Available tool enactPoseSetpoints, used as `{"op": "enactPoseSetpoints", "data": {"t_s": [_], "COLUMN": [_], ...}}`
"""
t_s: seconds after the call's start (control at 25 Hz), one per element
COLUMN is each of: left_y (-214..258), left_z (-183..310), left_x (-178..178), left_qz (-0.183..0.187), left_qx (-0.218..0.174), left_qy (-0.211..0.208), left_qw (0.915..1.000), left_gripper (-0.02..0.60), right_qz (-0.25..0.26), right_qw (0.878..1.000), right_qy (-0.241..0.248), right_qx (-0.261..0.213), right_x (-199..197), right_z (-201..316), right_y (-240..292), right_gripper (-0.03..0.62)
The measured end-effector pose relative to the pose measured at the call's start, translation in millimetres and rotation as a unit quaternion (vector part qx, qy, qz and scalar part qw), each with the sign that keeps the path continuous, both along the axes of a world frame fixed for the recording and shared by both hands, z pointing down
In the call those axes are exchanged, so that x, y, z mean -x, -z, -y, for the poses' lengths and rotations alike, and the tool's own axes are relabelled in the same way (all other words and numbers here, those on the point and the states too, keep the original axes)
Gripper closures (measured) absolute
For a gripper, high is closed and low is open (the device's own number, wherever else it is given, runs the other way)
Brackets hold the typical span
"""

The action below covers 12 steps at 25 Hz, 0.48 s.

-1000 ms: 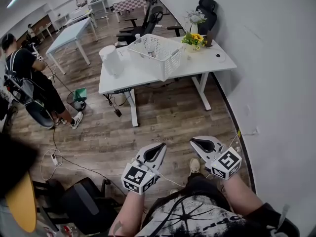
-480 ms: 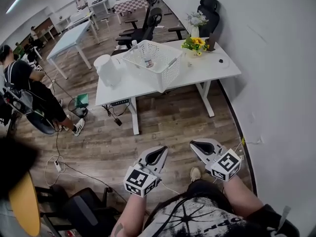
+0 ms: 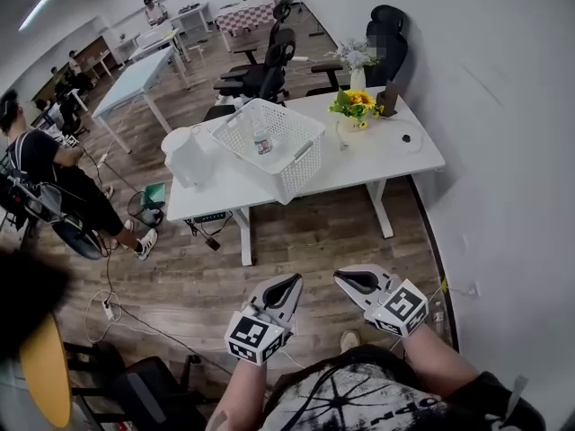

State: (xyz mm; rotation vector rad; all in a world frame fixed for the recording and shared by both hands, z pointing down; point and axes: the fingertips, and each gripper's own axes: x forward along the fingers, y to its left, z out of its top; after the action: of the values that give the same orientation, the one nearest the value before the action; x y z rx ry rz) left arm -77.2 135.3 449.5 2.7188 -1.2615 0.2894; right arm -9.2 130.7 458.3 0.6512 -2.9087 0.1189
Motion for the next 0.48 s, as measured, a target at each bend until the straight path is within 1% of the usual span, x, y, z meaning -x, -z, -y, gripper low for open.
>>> {"op": "enactPoseSetpoints", "data": {"t_s": [0.24, 0.48], "left_y": [-5, -5], "left_z": [43, 74], "left_x": [-24, -41], "left_qz": [0.009, 0.012], "left_qx": [0.000, -0.002], "left_qy": [0.025, 0.044], "left_qw": [0.9996, 0.9989], "left_gripper": [0.571, 0.571], "right_qz": [0.001, 0.007], "right_qw": [1.000, 0.999], "right_qy": [0.024, 0.041], "right_qx": [-0.004, -0.008], "right_x": [-24, -43], "right_z": [48, 81], "right_y": [-2, 0], "right_gripper": [0.571, 0.571]}}
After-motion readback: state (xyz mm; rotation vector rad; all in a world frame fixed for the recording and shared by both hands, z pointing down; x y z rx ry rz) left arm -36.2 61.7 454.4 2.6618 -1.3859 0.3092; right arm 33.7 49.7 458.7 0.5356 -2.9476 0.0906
